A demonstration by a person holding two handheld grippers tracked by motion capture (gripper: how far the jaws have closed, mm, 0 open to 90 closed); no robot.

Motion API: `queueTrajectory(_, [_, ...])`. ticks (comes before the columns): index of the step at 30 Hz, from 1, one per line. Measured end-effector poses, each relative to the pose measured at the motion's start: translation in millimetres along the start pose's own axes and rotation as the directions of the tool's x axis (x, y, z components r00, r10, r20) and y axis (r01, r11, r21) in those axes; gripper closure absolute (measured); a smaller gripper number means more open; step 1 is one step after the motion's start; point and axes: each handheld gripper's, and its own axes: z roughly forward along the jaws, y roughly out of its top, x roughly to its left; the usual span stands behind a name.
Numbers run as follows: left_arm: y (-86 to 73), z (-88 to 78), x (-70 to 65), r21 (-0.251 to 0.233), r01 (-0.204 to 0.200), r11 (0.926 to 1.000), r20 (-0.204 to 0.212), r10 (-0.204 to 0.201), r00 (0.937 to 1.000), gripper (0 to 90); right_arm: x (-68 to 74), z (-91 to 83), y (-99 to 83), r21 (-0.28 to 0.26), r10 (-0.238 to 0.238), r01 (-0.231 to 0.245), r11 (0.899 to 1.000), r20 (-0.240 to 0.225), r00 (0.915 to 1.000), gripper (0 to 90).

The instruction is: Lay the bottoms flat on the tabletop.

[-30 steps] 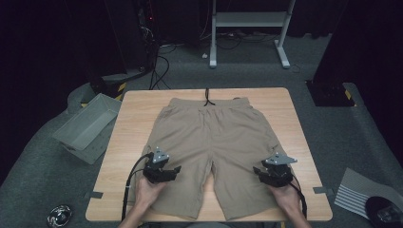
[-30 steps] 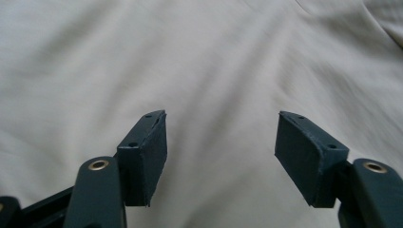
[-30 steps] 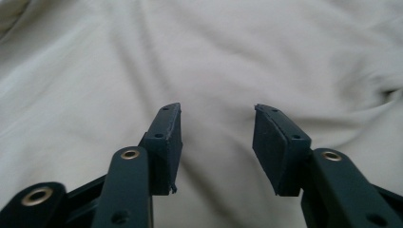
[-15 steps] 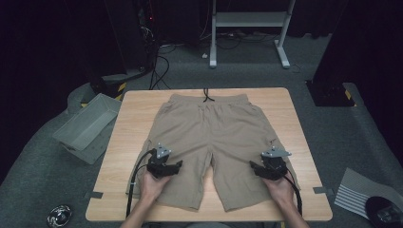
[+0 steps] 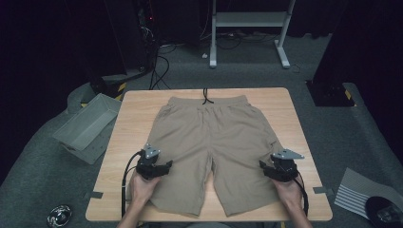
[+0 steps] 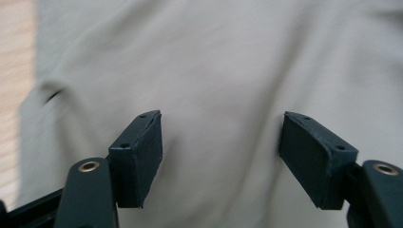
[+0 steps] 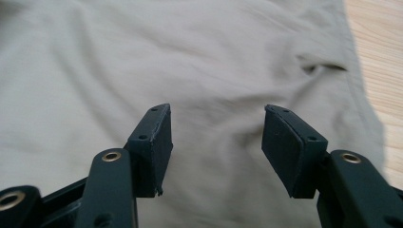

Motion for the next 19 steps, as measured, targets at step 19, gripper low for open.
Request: queueTrajectory(19, [-9.7,-1.5,3.4,-0.060,0.000,0.9982,-0.020,-0.001,0.9998,29.4,-7.0,3.4,-6.3,0.030,0.016,-0.016,0.999,0.003,0.9999,40.6])
